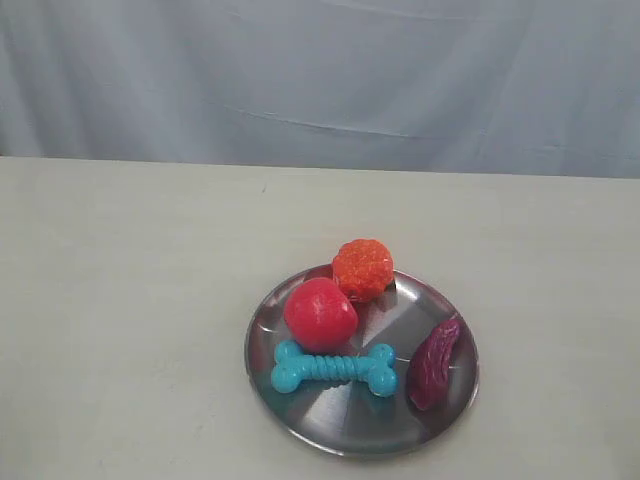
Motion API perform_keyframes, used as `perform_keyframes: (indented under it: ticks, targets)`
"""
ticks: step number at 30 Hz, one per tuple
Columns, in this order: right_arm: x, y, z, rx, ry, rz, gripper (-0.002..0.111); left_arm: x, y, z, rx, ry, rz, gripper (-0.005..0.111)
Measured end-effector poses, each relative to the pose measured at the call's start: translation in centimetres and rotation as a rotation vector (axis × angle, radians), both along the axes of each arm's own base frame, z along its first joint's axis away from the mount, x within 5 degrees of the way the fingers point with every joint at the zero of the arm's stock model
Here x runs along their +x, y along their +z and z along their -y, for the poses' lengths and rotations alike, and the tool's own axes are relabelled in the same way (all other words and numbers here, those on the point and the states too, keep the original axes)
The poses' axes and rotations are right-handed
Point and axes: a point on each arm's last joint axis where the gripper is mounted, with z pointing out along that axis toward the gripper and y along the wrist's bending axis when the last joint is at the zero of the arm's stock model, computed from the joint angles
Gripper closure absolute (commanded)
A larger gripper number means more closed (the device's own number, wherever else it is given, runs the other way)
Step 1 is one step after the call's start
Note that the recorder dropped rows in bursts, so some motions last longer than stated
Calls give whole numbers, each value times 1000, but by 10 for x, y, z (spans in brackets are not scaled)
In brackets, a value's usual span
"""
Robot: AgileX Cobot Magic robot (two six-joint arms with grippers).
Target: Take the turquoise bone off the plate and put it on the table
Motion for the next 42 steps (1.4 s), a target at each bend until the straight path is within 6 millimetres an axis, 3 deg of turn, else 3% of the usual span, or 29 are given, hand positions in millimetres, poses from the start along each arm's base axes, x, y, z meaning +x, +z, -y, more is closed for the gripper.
perform_keyframes:
  ticks: [19, 26, 34, 38, 42]
  targets:
    - [0, 1, 0, -3, -2, 14, 109, 0, 0, 0, 0, 0, 0, 107]
    - [1, 16, 2, -32, -25, 170, 109, 0, 0, 0, 0, 0, 0, 107]
    - [-1, 29, 4, 74, -44, 340, 109, 0, 0, 0, 0, 0, 0, 107]
    - [3, 26, 4, 73, -39, 244, 109, 0, 0, 0, 0, 0, 0, 107]
    - [10, 47, 4, 90, -26, 101, 109, 0, 0, 0, 0, 0, 0, 107]
